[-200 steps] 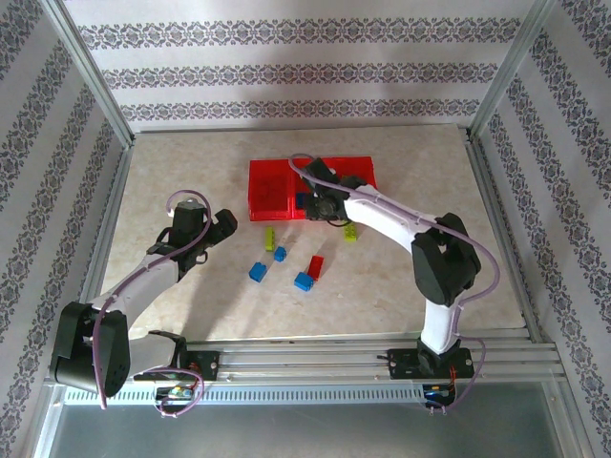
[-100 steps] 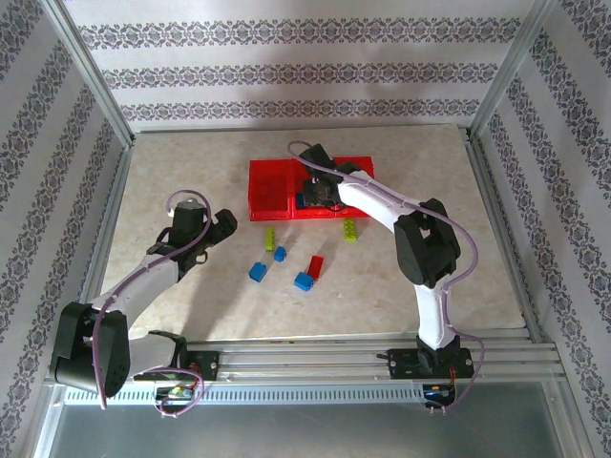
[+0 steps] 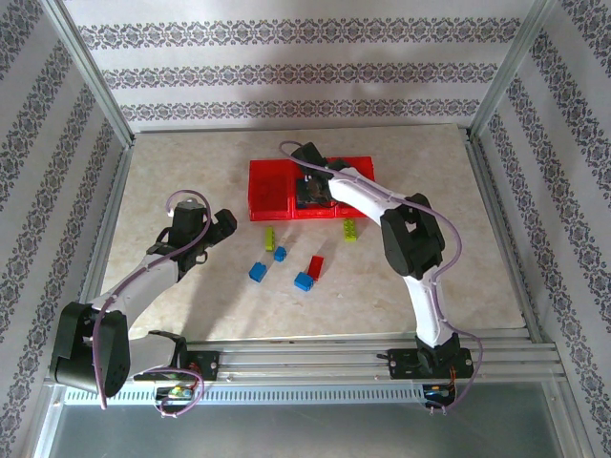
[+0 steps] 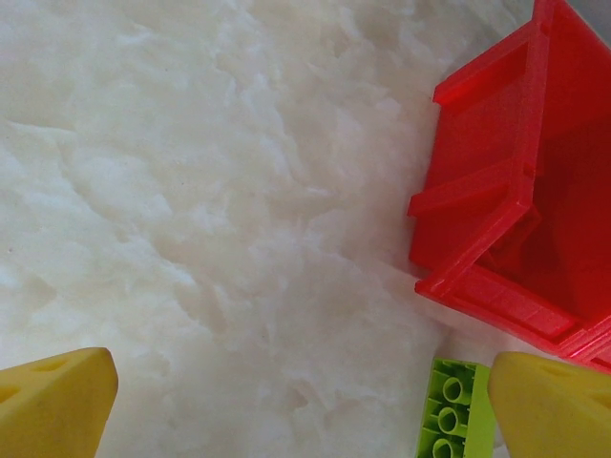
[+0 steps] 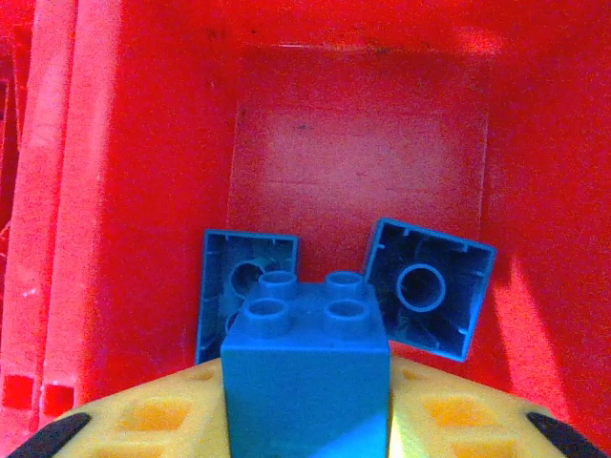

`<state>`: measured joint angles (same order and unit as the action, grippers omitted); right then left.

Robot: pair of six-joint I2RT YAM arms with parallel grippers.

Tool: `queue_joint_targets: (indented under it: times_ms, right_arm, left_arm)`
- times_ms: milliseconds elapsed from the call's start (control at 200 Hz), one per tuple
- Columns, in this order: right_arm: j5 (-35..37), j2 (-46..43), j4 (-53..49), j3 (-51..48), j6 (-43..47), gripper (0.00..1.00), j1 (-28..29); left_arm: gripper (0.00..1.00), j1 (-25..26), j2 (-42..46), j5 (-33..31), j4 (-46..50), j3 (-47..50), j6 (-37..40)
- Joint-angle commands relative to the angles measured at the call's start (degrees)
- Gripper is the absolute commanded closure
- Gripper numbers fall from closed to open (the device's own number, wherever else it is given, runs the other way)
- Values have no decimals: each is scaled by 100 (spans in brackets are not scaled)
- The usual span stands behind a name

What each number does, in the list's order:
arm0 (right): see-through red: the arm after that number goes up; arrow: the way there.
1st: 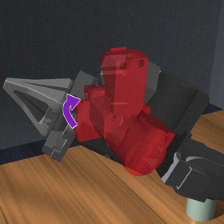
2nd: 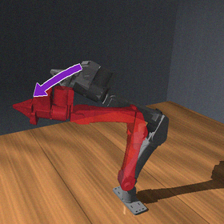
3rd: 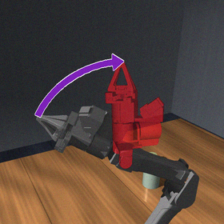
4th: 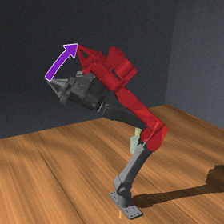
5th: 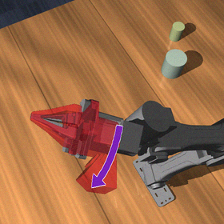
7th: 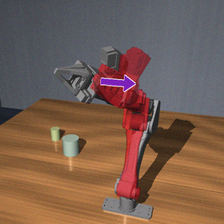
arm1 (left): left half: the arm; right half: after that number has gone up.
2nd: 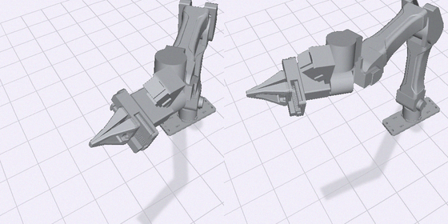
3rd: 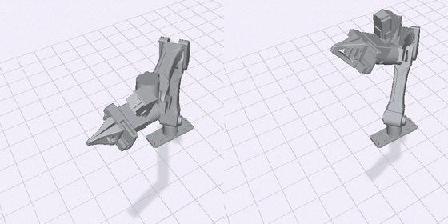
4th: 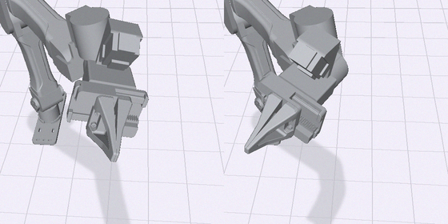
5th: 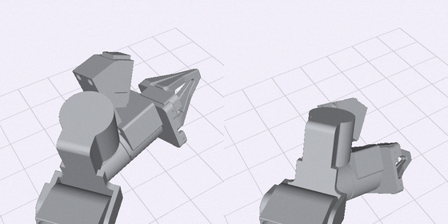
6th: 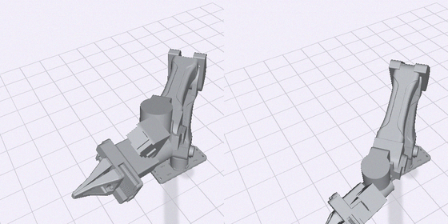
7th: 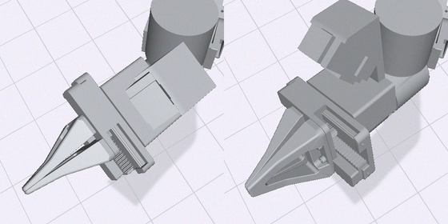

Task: Sort the legos into containers by color
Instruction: Place the lego in the container, then pick up the lego from the center of the table.

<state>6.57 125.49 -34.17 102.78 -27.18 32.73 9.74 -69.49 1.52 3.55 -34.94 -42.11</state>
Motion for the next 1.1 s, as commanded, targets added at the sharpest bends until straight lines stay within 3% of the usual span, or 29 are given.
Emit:
queue_joint_targets:
  times_ms: [0, 260, 460, 775, 1004, 1094]
  right_arm:
    - [110, 201, -209, 370, 253, 59, -39]
    - [203, 206, -380, 691, 477, 48, -41]
    - [231, -219, -350, 451, 520, 47, -30]
    - [264, -1489, 141, -824, 410, 38, 40]
    - [478, -2441, 436, -2063, 64, 25, 58]
    - [584, -2792, 470, -2511, -61, 15, 58]
  left_arm:
    - [0, -99, 82, -20, -27, -66, 28]
    - [0, -104, 162, -29, 11, -33, 41]
    - [0, -105, 149, 31, 44, -114, 144]
    - [0, -78, 129, 295, 136, -249, 400]
    - [0, 243, 107, 132, 253, -259, 432]
    - [0, 456, 72, 30, 271, -259, 385]
